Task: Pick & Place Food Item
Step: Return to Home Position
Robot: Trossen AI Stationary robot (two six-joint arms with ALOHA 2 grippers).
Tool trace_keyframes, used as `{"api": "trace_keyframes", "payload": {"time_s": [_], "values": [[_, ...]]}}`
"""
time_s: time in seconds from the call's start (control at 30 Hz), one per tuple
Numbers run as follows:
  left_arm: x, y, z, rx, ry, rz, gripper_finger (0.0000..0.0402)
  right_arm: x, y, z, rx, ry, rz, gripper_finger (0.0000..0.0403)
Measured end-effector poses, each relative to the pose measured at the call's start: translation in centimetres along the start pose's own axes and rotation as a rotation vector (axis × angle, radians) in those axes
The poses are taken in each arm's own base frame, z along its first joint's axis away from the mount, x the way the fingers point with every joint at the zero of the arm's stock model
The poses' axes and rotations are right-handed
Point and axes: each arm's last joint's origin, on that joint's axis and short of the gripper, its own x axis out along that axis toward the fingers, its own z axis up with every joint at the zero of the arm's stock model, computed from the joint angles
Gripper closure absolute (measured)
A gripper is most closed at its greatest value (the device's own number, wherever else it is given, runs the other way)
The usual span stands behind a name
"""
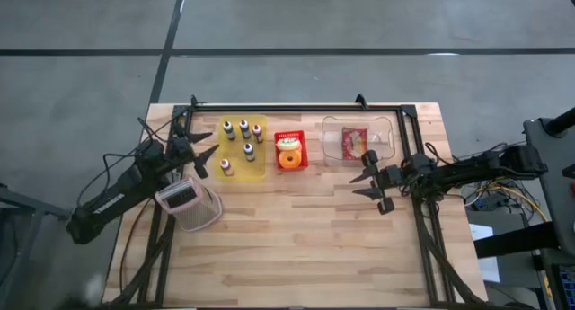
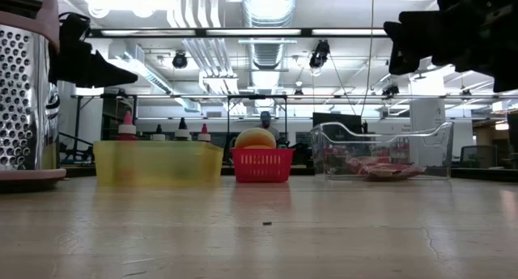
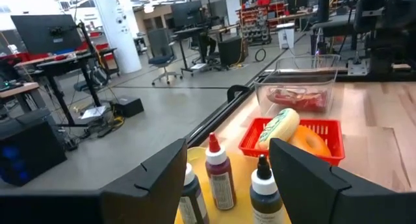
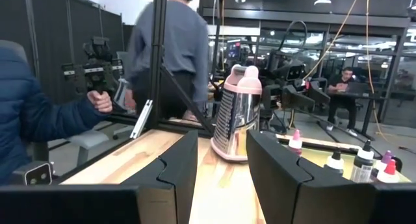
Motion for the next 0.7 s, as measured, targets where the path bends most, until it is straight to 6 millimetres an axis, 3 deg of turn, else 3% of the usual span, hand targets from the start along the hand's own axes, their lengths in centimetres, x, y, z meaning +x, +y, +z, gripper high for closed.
{"api": "trace_keyframes", "payload": {"time_s": [0.3, 0.7], "values": [[0.00, 0.00, -0.03, -0.001, 0.004, 0.000, 0.0179, -0.34, 0.38, 0.66, -0.009, -0.031, 0.094, 0.0275], [0.00, 0.00, -0.03, -0.001, 0.003, -0.001, 0.0179, -0.98, 0.56, 0.90, -0.014, -0.002, 0.088, 0.0275]]}}
